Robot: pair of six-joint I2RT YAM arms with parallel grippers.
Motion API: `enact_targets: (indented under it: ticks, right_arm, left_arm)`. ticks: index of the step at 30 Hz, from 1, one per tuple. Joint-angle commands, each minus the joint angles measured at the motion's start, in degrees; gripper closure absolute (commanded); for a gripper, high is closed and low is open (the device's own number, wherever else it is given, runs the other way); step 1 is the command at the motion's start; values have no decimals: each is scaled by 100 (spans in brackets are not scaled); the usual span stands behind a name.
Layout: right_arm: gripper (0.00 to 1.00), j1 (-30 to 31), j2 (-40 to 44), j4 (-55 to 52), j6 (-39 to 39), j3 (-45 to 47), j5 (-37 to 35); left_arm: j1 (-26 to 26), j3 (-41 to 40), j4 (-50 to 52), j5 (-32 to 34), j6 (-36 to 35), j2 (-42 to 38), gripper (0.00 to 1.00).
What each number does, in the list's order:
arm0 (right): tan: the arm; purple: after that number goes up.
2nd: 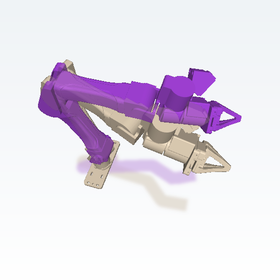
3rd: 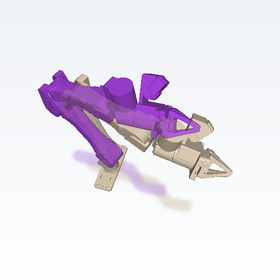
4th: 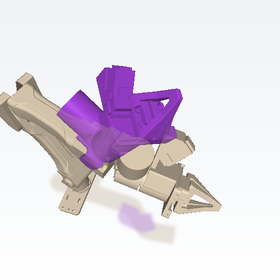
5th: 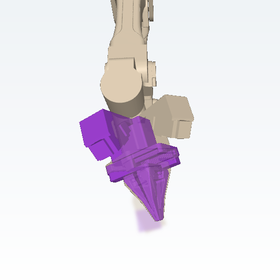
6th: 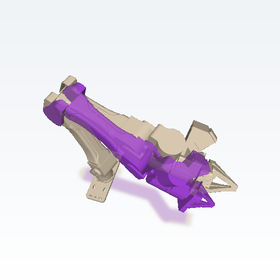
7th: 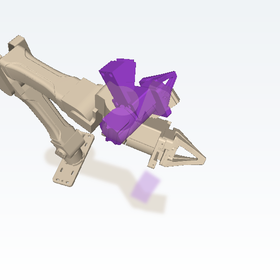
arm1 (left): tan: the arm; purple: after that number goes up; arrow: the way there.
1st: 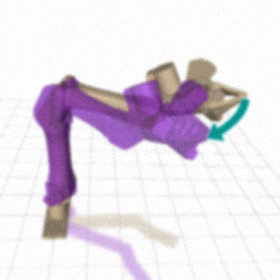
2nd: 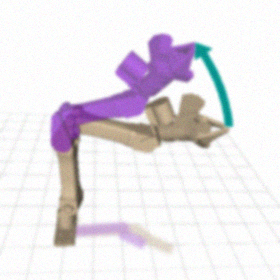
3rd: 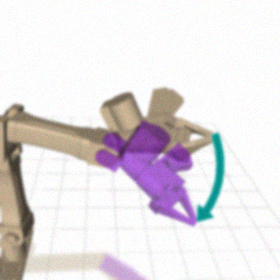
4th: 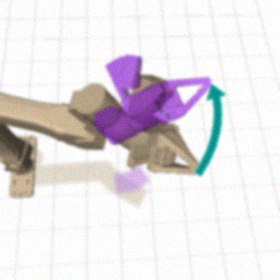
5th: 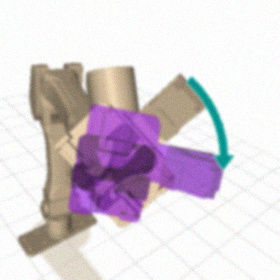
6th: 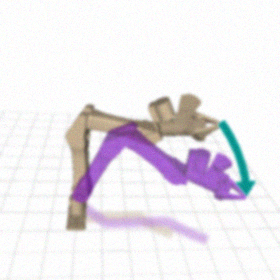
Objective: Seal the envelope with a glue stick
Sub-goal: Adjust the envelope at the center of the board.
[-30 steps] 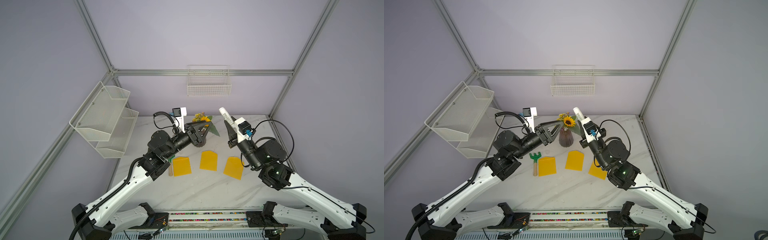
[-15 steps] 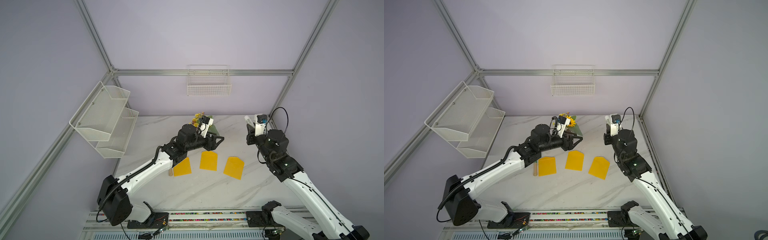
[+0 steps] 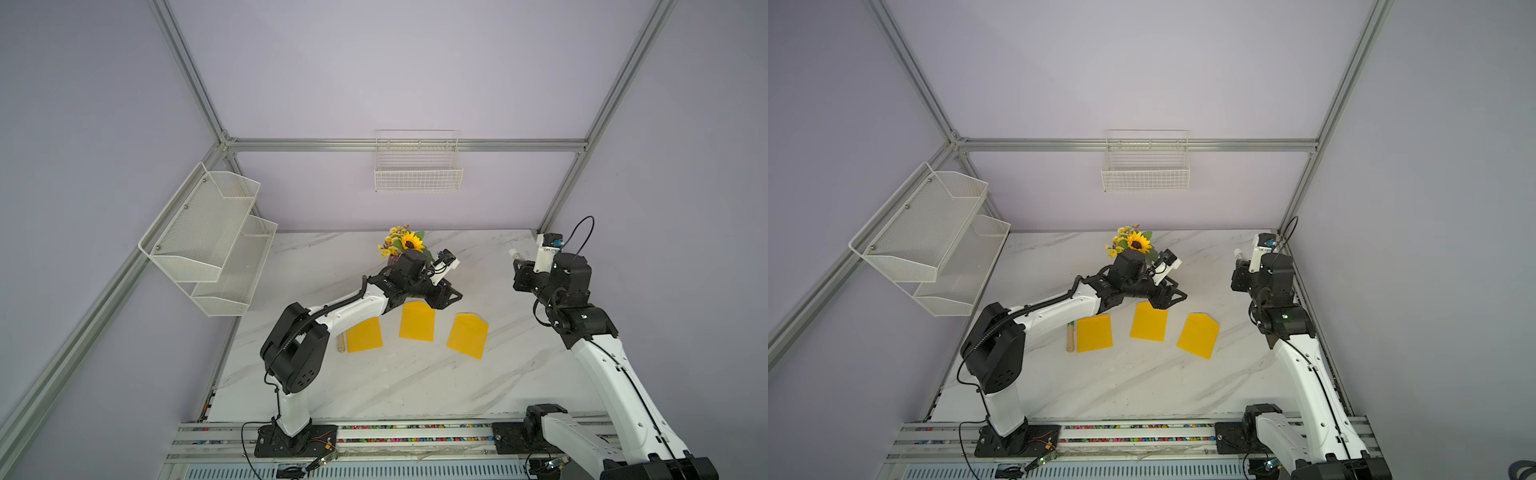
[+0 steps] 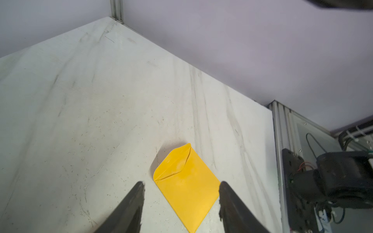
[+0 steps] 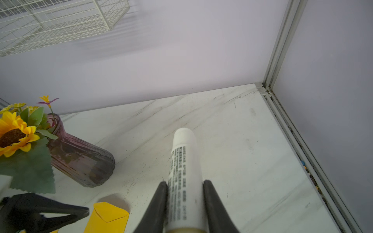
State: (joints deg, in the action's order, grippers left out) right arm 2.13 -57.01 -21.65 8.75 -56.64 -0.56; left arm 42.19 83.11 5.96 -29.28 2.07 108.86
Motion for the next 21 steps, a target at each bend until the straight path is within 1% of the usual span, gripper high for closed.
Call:
enact_targets:
  ticks: [1,7,10,13,16,21]
  right_arm:
    - [100,-11,140,-76,74,22,140]
    - [100,-11,200,-67,51,63,177]
    - [100,-11,224,-67,40,72,221]
    - [100,-9,255,-68,35,94,266]
    - [100,-11,306,-69,17,98,286]
    - [100,-11,354,-76,-14,93,329]
  left_arm:
    - [34,456,472,-327,-1077,405,41]
    - [34,756,580,-403,-1885,997,39]
    - [34,1058,753,-350,-2115,1331,39]
    - [34,1551,1172,-360,-2278,1721,38]
    - [33,1887,1337,-412,-2351,2029,38]
    - [34,2343,1437,-550,-2285,2451,32]
